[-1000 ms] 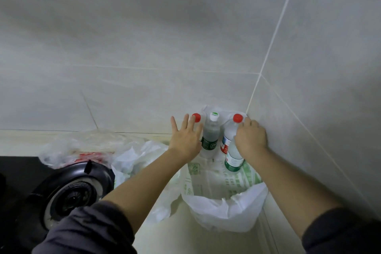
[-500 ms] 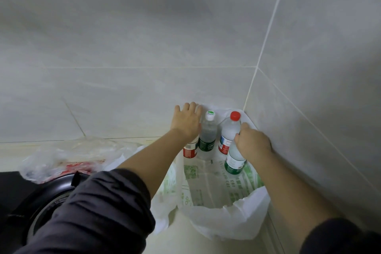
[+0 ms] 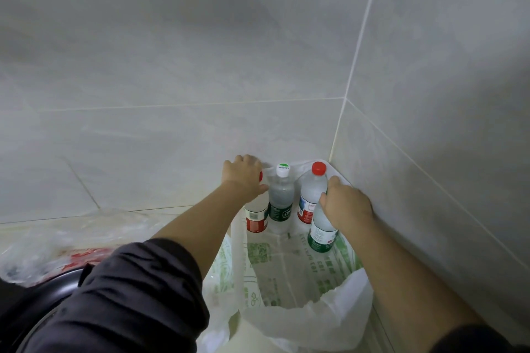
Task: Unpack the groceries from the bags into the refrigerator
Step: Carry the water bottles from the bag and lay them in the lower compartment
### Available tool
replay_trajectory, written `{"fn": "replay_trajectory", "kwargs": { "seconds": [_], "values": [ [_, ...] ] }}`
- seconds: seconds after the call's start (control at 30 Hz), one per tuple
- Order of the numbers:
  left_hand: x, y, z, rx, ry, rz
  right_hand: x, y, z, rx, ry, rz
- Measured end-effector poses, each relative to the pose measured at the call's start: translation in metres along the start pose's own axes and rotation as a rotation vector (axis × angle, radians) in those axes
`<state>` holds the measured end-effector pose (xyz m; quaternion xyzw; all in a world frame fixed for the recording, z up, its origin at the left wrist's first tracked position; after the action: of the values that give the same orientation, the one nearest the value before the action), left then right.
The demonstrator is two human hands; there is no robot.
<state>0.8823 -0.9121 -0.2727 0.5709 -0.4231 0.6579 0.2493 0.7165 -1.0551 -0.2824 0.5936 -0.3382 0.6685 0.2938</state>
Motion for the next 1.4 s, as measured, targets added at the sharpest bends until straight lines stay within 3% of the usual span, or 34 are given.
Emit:
{"fn": "replay_trajectory", "kwargs": {
  "seconds": [0.17, 0.37, 0.57, 0.7, 0.97, 1.17, 1.4],
  "values": [
    [0.005, 0.015, -0.007, -0.109, 0.077, 0.289, -0.002, -0.001, 0.002, 0.000, 0.010, -0.012],
    [0.011, 0.035, -0.027, -0.224, 0.114, 0.371, -0.005, -0.002, 0.003, 0.021, 0.025, -0.014],
    [0.016, 0.044, -0.042, -0.069, 0.118, 0.023, -0.006, -0.002, 0.000, 0.024, 0.041, -0.013],
    [0.060, 0.031, -0.062, 0.090, 0.317, -0.195, -0.007, -0.001, -0.001, 0.022, 0.039, 0.004],
    [0.146, 0.015, -0.138, 0.238, 0.663, -0.749, -0.003, 0.002, -0.010, 0.013, -0.070, 0.022],
    [0.161, -0.002, -0.211, 0.328, 0.807, -0.827, 0.022, -0.003, -0.030, 0.035, -0.198, 0.102],
    [0.156, -0.023, -0.295, 0.499, 0.863, -0.766, 0.108, -0.068, -0.084, 0.177, -0.081, 0.299]
  ]
}}
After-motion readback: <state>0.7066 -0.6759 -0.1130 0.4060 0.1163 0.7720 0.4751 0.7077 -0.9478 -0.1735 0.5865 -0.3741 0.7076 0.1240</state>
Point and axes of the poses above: each hand's wrist, its own z-axis towards the middle knuckle, its own x-axis out of the back of the hand, y = z × x, the point moved 5 cm from there along z, towards the middle knuckle, and after that the axes turned 12 degrees about -x, right-handed, at the moved point
